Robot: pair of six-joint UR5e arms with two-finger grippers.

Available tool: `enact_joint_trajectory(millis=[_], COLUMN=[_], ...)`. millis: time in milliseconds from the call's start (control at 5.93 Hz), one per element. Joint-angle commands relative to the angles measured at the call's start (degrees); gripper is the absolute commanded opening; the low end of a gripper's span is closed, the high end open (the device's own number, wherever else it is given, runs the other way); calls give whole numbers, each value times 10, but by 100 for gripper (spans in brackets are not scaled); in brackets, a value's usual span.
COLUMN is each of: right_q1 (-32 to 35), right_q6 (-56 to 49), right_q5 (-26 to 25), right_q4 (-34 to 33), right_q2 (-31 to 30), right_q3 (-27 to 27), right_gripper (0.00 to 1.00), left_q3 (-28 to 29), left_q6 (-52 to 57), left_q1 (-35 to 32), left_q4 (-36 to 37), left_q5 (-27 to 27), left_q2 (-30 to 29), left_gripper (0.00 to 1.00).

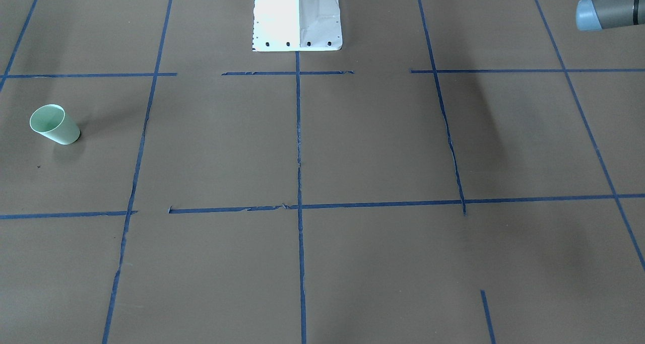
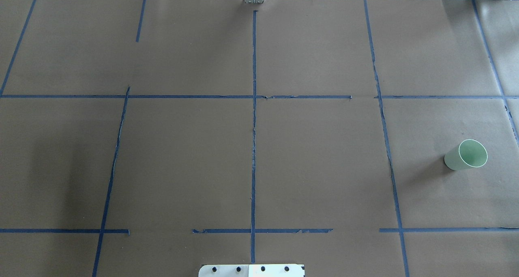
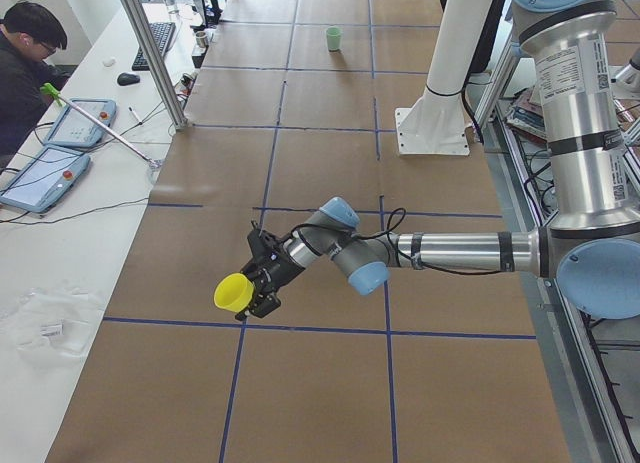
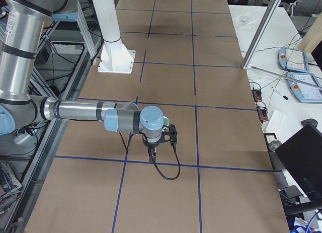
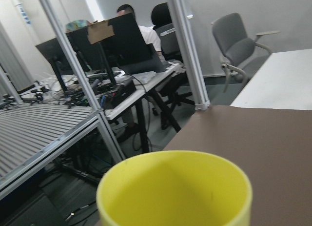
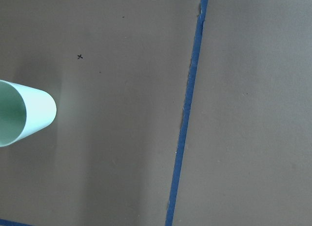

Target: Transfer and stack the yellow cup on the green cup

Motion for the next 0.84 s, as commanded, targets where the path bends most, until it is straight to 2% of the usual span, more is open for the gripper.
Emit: enact_joint_trajectory(millis=[0, 169, 338, 675], right_q1=[0, 0, 0, 0], right_q6=[1, 1, 1, 1], right_q5=[1, 0, 0, -1], right_q4=[0, 0, 1, 1], right_q2=[-1, 0, 0, 2], right_q3=[0, 0, 0, 0], right_gripper=[100, 100, 100, 100], left_q3=[-16, -10, -8, 8], left_q6=[15, 26, 21, -16], left_q1=[-3, 19, 86, 215], left_q4=[-12, -14, -13, -6], left_q5=[-48, -66, -56, 73], left_q2=[-97, -179, -257, -334], left_gripper=[37, 37, 39, 37])
